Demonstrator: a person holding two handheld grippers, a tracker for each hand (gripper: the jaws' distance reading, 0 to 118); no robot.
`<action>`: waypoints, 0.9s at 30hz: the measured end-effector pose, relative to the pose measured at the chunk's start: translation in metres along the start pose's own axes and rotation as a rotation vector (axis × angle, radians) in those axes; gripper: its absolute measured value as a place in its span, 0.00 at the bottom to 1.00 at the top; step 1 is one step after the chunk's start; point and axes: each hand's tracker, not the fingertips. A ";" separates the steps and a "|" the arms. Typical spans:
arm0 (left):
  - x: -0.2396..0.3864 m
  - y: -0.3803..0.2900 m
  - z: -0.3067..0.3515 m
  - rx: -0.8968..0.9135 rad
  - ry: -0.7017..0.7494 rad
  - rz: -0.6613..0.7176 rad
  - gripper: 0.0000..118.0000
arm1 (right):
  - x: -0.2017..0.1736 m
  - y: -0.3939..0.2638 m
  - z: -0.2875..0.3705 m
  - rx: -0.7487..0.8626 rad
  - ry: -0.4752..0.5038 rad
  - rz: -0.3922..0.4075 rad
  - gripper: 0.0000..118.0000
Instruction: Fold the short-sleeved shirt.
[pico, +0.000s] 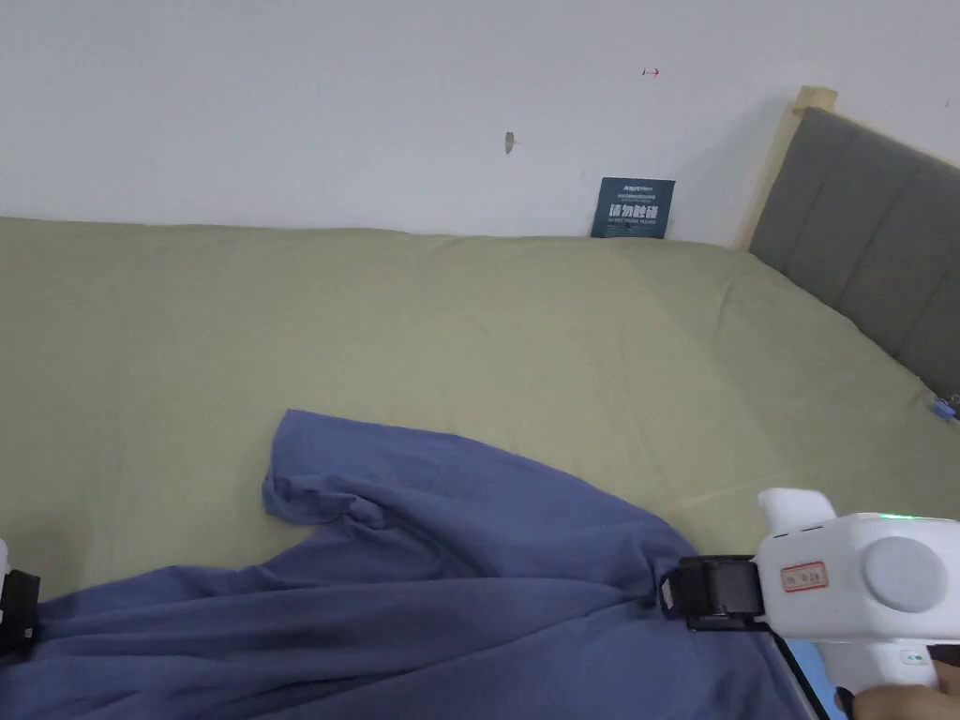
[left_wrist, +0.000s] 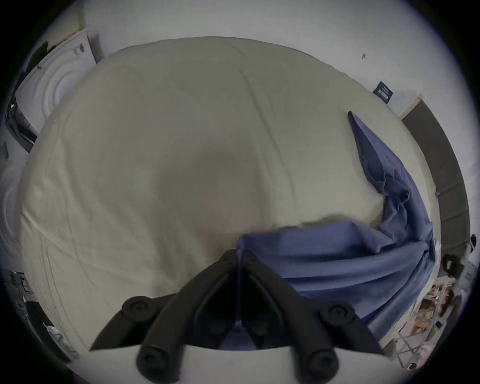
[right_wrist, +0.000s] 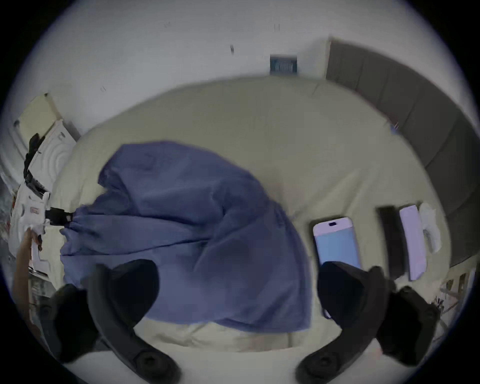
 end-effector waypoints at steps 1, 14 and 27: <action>-0.001 -0.002 0.001 0.000 -0.009 0.009 0.02 | 0.001 0.005 -0.011 0.015 0.008 0.010 0.95; -0.024 0.018 0.021 0.113 -0.142 0.026 0.02 | -0.029 0.018 -0.011 0.102 -0.016 0.038 0.04; -0.012 0.089 0.197 0.485 -0.244 -0.015 0.02 | -0.095 0.106 0.111 0.423 0.069 0.198 0.04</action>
